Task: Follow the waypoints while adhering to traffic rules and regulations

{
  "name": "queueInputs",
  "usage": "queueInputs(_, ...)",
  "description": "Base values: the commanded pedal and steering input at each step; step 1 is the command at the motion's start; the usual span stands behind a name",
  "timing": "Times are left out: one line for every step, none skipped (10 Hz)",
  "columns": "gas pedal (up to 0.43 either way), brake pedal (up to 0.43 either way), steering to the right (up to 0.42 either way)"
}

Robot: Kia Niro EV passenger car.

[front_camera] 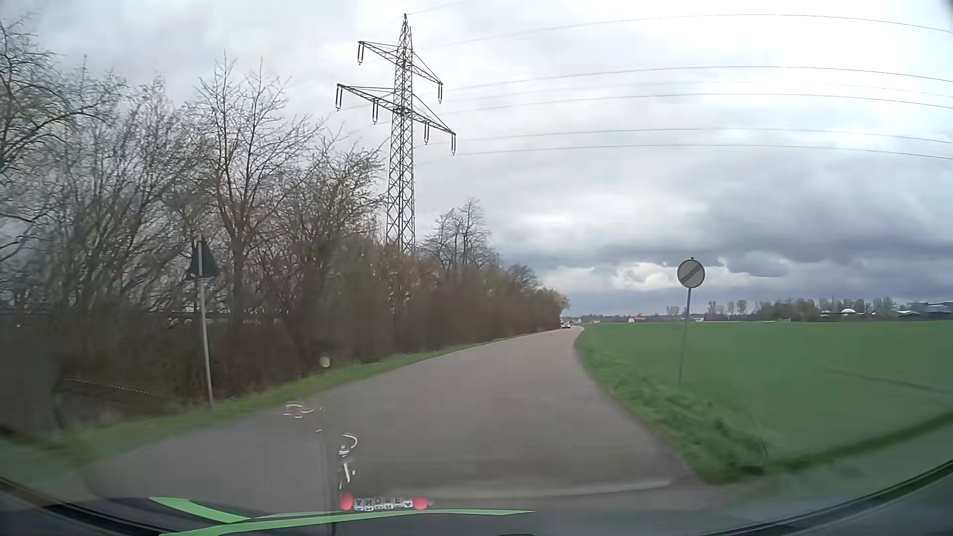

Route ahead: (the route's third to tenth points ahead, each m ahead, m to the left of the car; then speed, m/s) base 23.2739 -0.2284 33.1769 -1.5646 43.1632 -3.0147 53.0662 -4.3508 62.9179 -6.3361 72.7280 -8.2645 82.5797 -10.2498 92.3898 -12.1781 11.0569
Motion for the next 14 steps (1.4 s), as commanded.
queueInputs(0.331,0.0,0.047)
queueInputs(0.331,0.0,0.046)
queueInputs(0.331,0.0,0.045)
queueInputs(0.339,0.0,0.043)
queueInputs(0.339,0.0,0.041)
queueInputs(0.339,0.0,0.039)
queueInputs(0.339,0.0,0.037)
queueInputs(0.339,0.0,0.034)
queueInputs(0.339,0.0,0.033)
queueInputs(0.339,0.0,0.032)
queueInputs(0.339,0.0,0.03)
queueInputs(0.339,0.0,0.029)
queueInputs(0.339,0.0,0.029)
queueInputs(0.339,0.0,0.027)
